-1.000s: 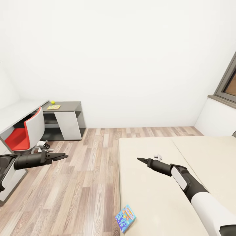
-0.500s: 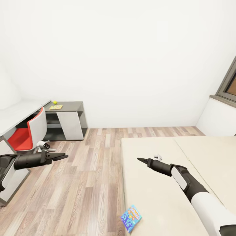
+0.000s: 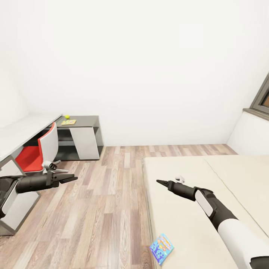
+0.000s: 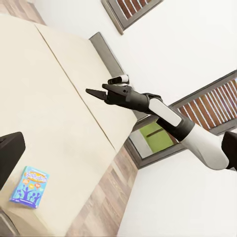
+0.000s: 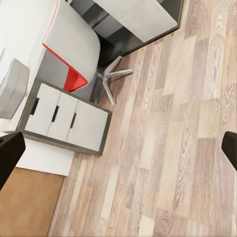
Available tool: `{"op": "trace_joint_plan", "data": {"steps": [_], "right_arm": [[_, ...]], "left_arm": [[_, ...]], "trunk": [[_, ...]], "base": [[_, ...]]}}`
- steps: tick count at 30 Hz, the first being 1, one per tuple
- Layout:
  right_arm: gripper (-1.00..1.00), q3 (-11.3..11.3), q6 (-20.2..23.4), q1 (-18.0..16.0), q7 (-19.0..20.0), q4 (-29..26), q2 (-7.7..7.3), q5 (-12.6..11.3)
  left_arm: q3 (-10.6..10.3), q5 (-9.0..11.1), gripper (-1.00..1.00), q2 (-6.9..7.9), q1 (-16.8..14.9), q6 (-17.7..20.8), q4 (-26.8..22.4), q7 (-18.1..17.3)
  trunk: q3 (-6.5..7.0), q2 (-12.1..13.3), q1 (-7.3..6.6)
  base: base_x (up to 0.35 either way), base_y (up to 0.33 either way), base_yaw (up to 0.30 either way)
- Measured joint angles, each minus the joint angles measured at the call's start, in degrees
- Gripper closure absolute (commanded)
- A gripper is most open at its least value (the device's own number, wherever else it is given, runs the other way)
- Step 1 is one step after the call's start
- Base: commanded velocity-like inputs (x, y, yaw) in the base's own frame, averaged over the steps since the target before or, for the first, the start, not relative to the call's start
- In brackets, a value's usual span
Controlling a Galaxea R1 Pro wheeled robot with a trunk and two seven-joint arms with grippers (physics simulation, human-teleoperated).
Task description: Put all the toys in the child's room - the three board games (two on the bed and one on the table), the two jigsaw puzzles on the table, and the tennis ball on the table - inside the toy box on the table in the child's room.
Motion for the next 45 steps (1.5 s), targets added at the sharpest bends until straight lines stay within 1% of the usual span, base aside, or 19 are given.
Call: {"op": "trace_joint_plan", "data": {"steps": [28,34,45], "right_arm": [[-1.00,0.01,0.00,0.00,0.04,0.00,0.00,-0.09],[-1.00,0.00,0.00,0.01,0.03,-0.02,-0.01,-0.09],[-1.00,-0.02,0.01,0.02,0.04,-0.02,-0.02,-0.09]], "left_arm": [[0.00,0.00,-1.00,0.00,0.00,0.00,0.00,0.00],[-0.01,-0.03,-1.00,-0.01,-0.02,0.01,0.01,-0.01],[-0.01,-0.03,-1.00,-0.02,-0.02,0.00,0.02,-0.05]], "trunk": [[0.00,0.00,0.00],[0.00,0.00,0.00],[0.00,0.00,-0.01]], "base": [[0.000,0.233,-0.005],[0.009,0.275,-0.170],[0.085,0.280,-0.265]]}}
